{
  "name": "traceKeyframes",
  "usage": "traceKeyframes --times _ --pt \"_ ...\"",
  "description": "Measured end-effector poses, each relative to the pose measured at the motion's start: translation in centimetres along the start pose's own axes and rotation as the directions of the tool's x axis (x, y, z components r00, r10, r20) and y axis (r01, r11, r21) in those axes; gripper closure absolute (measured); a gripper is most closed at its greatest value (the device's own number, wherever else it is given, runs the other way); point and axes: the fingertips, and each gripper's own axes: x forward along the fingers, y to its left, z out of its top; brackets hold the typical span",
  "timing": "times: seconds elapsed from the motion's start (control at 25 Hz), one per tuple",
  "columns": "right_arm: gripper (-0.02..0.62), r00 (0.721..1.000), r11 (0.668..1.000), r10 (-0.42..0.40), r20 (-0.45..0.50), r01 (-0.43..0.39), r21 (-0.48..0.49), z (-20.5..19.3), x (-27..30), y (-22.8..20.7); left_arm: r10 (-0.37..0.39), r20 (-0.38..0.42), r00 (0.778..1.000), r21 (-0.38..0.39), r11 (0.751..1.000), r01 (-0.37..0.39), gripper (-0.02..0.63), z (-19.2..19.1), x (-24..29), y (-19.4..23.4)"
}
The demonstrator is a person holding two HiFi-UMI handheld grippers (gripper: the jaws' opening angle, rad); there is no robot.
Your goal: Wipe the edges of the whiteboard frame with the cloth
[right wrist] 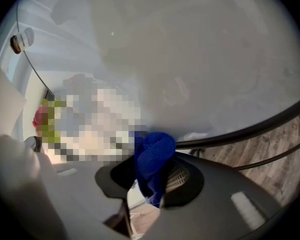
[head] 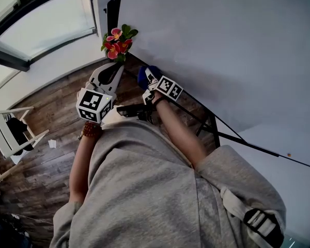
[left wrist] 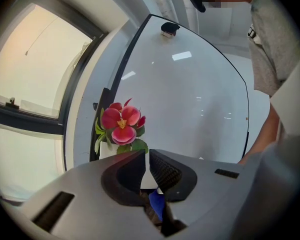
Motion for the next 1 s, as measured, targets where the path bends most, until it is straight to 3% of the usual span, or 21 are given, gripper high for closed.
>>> traceKeyframes --times 0.32,1.0 --pt "0.475 1.0 1.0 0.019 0.0 -0.019 0.009 -0.3 1.4 1.2 -0.018 -0.034 0.999 0.002 1.0 0.018 0.574 -0.8 0.1 0.9" --pt "0.477 0.998 0.993 0.008 0.063 -0.016 0.117 -0.9 4.7 3.6 0.035 -0.048 0.998 0.002 0.999 -0.035 0.574 -1.0 -3.4 5.7"
